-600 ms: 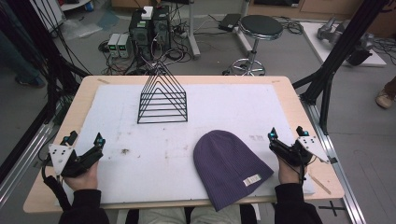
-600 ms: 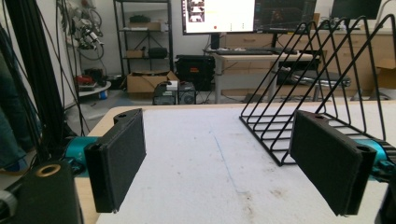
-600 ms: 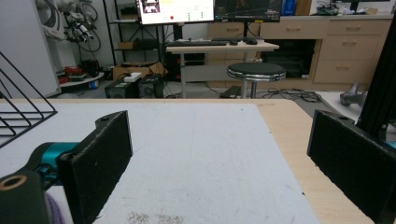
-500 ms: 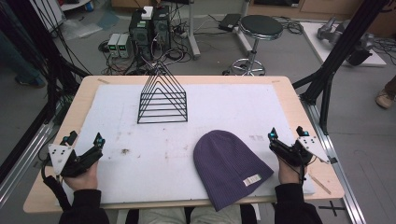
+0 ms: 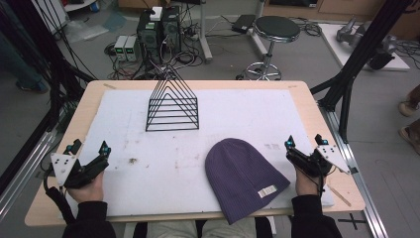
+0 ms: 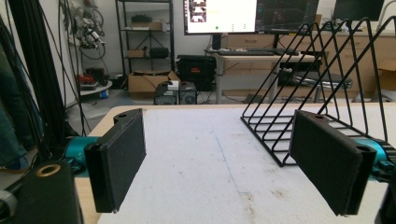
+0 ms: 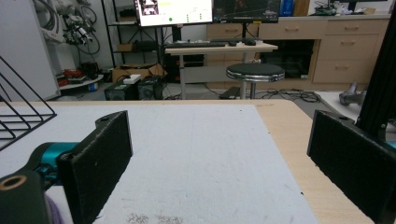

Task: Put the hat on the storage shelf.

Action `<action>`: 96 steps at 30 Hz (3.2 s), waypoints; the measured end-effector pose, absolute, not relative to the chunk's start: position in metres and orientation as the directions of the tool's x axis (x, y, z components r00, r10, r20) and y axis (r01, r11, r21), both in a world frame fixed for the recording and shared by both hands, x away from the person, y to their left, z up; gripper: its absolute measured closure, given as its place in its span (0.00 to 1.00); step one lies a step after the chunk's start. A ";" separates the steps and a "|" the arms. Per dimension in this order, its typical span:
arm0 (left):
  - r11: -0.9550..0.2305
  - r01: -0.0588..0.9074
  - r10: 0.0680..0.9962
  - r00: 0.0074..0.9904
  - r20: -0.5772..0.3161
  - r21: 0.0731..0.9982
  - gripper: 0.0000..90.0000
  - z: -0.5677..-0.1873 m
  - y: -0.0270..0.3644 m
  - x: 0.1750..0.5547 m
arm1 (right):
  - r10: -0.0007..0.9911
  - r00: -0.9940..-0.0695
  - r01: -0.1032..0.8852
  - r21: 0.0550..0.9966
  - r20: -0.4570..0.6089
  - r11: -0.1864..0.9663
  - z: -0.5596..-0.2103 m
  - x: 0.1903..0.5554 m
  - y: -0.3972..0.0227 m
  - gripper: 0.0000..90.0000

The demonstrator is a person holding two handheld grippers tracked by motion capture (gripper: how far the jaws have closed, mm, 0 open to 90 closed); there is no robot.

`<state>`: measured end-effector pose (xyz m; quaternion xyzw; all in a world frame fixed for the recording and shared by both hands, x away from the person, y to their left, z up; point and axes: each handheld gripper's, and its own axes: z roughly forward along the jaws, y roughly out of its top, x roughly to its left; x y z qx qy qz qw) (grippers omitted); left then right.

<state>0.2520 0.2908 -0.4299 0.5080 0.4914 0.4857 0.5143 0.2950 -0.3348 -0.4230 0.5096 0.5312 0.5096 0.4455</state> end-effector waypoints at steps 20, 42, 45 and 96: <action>-0.014 -0.013 0.999 0.044 0.014 1.000 0.22 -0.429 0.289 0.253 | 0.994 -0.097 0.055 0.997 0.055 -0.049 -0.416 0.295 -0.335 0.06; -0.014 -0.009 0.998 0.053 0.015 1.000 0.22 -0.429 0.287 0.253 | 0.945 -0.325 0.074 0.995 -0.033 0.060 -0.386 0.310 -0.312 0.06; -0.014 -0.009 0.999 0.052 0.014 1.000 0.22 -0.430 0.287 0.253 | 0.926 -0.375 0.091 0.993 -0.032 0.071 -0.382 0.313 -0.310 0.06; -0.017 -0.011 0.998 0.065 0.017 1.000 0.22 -0.430 0.287 0.257 | 0.637 -0.758 0.257 0.834 -0.140 0.489 -0.342 0.387 -0.224 0.06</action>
